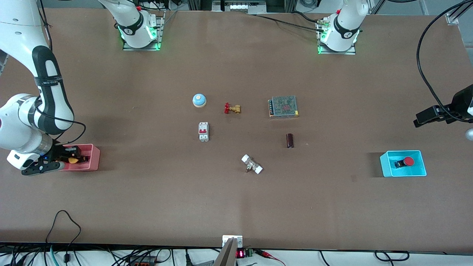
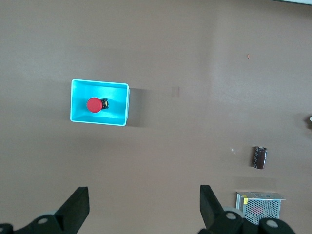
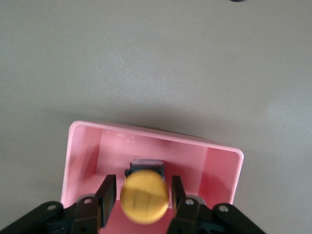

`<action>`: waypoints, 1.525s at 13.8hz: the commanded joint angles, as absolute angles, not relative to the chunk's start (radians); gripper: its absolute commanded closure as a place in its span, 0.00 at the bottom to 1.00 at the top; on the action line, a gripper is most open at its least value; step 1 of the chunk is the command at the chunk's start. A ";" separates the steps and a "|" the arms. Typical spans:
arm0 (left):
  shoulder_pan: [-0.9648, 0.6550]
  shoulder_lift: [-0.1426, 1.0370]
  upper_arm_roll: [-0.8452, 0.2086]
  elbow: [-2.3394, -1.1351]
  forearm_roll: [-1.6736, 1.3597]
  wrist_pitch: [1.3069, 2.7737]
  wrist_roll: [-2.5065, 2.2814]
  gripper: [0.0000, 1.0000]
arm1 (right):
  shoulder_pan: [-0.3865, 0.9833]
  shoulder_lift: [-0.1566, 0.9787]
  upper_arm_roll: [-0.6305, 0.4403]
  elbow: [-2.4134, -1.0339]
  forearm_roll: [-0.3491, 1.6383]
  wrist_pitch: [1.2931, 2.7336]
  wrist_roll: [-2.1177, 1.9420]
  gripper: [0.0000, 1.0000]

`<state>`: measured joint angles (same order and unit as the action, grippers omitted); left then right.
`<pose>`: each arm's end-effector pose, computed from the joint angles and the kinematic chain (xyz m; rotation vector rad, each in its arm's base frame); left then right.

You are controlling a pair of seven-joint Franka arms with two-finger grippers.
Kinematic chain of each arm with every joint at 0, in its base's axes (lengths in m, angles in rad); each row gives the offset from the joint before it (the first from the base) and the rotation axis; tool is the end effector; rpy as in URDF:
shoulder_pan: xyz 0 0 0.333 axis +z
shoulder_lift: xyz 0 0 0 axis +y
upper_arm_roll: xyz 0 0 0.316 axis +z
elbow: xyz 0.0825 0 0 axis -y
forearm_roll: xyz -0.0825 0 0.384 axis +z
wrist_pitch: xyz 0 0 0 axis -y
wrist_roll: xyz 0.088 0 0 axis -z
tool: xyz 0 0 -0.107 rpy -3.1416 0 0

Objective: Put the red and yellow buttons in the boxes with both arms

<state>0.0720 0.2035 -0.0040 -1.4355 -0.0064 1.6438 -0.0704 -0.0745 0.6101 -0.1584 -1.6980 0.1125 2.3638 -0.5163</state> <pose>0.6205 0.0419 0.5754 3.1268 0.2176 0.0075 0.6673 -0.1448 0.2500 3.0872 0.3672 0.0896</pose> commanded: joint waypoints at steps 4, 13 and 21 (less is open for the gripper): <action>0.072 0.179 -0.011 -1.450 -0.008 1.634 -0.090 0.00 | -0.072 0.598 -0.155 -1.704 0.137 2.378 -0.542 0.13; 0.094 0.164 -0.011 -1.460 -0.006 1.634 -0.071 0.00 | -0.031 0.249 -0.147 -1.692 0.118 2.020 -0.387 0.00; 0.083 0.152 -0.015 -1.462 0.000 1.612 -0.072 0.00 | -0.035 -0.029 0.006 -1.660 -0.009 1.646 -0.079 0.00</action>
